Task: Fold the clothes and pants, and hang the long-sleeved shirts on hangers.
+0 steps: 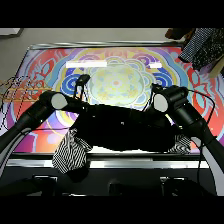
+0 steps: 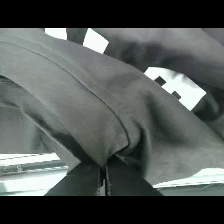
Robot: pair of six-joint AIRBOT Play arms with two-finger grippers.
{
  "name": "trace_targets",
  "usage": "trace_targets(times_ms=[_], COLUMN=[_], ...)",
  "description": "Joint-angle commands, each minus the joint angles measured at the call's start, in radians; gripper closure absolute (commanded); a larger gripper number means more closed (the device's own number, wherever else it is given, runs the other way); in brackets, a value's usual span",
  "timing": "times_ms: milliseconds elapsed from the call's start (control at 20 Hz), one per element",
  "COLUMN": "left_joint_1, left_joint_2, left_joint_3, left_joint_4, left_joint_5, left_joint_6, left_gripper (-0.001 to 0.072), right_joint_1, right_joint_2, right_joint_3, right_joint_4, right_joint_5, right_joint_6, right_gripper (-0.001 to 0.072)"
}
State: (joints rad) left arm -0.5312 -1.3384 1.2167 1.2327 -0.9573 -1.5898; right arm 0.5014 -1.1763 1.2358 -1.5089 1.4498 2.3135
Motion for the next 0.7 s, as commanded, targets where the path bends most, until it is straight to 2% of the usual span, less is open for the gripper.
trace_targets(times_ms=[0, 100, 250, 500, 650], left_joint_1=[-0.185, -0.314, -0.388, -0.358, -0.33], left_joint_2=[0.045, 0.044, 0.029, -0.051, -0.083], left_joint_3=[-0.035, -0.084, -0.169, -0.191, -0.191], left_joint_4=[0.315, 0.502, 0.631, 0.689, 0.689], left_joint_5=[0.01, 0.063, 0.13, 0.223, 0.35], left_joint_6=[-0.102, -0.176, -0.274, -0.282, -0.341], left_gripper=[0.0257, 0.0256, 0.0257, 0.0257, 0.0257], right_joint_1=[0.001, 0.001, 0.001, 0.001, 0.001], right_joint_2=[0.0, 0.0, 0.0, 0.0, 0.0], right_joint_3=[0.001, 0.001, 0.001, 0.001, 0.001], right_joint_4=[0.001, 0.001, 0.001, 0.002, 0.006], right_joint_5=[-0.008, 0.001, 0.002, 0.002, 0.003], right_joint_6=[-0.001, -0.002, -0.002, -0.001, 0.004], right_gripper=[0.0687, 0.0687, 0.0687, 0.0687, 0.0687])
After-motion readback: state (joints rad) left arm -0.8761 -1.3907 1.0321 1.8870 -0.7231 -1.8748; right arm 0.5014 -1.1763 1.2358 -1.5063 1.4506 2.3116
